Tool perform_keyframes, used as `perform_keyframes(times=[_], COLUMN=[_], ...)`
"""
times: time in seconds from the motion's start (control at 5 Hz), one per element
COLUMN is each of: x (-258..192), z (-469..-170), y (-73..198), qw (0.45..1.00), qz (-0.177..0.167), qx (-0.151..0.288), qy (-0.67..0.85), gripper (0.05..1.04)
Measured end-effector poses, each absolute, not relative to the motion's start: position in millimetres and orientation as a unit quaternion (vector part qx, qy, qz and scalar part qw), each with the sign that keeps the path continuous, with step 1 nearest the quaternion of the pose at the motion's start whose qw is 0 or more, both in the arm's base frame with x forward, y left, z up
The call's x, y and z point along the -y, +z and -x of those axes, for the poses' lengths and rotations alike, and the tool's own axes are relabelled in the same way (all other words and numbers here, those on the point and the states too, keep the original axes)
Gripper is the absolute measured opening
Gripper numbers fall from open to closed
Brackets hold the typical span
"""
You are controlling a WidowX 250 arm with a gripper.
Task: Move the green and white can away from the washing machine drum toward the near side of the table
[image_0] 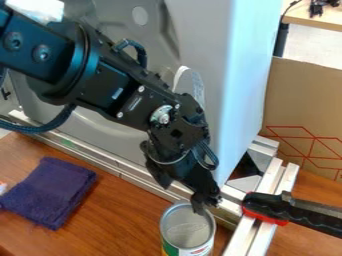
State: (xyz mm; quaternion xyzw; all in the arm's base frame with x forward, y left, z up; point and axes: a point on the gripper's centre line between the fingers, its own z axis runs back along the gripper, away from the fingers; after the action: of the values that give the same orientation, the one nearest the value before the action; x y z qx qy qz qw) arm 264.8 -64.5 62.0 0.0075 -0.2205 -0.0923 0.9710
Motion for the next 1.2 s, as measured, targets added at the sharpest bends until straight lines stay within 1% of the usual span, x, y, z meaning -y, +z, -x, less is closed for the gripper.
perform_keyframes(times=[0.2,0.4,0.8,1.2], x=[71.3,64.5,66.9,68.3], z=[-270.2,-276.2,-280.4,-282.4], y=[59.6,53.2,31.9,24.5], qw=[0.962,0.962,0.961,0.957], qz=[0.021,0.006,-0.003,0.012], qx=[0.261,0.27,0.278,0.285], qy=[-0.076,-0.031,0.013,0.049], gripper=[1.001,1.001,1.0,1.001])
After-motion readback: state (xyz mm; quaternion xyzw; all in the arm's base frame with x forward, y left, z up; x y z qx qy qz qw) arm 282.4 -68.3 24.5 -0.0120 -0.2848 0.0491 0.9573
